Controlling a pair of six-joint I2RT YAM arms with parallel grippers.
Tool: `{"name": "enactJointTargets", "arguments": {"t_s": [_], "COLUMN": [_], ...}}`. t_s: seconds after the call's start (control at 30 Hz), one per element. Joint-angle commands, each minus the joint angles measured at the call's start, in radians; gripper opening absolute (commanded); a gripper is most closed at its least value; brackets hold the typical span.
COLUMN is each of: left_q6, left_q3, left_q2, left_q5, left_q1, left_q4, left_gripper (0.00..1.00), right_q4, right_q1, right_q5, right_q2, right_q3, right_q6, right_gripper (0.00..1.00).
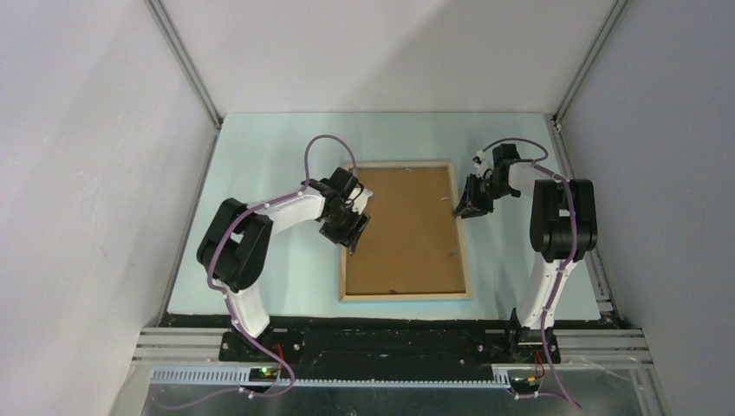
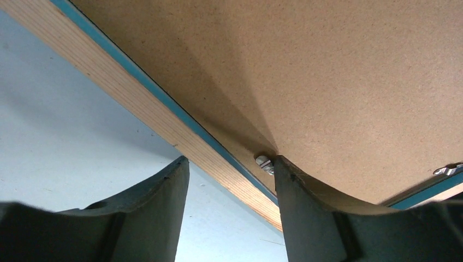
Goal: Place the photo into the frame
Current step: Install the photo frame at the center of the board.
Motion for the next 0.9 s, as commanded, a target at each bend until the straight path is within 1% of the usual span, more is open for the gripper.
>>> {"name": "enactJointTargets", "arguments": {"t_s": [0.0, 0.2, 0.33, 0.53, 0.87], "left_q6": [-0.008, -0.003, 0.01, 0.048, 0.093], "left_q3": [0.011, 0.008, -0.001, -0.019, -0.047], "left_q2": [-0.016, -0.02, -0.031, -0.049, -0.086], "left_q5": [-0.041, -0.034, -0.023, -0.002, -0.002], "left_q1": [-0.006, -0.006, -0.006, -0.006, -0.02], "left_q4": [0.03, 0.03, 0.03, 0.03, 0.03], "left_gripper": [0.61, 0.53, 0.51, 0.49, 0.49], "right_q4": [0.043, 0.041, 0.042, 0.046, 0.047], "right_q1": [-0.003, -0.004, -0.004, -0.003, -0.004], "right_q5": [-0.056, -0.058, -0.058, -0.06, -0.064], "right_q2": [-0.016, -0.015, -0.015, -0.014, -0.018], "right_q3": [0.001, 0.0, 0.001, 0.001, 0.001], "right_q6": [0.019, 0.018, 0.017, 0.019, 0.021], "right_gripper": [0.0, 0.0, 0.0, 0.0, 0.0]}}
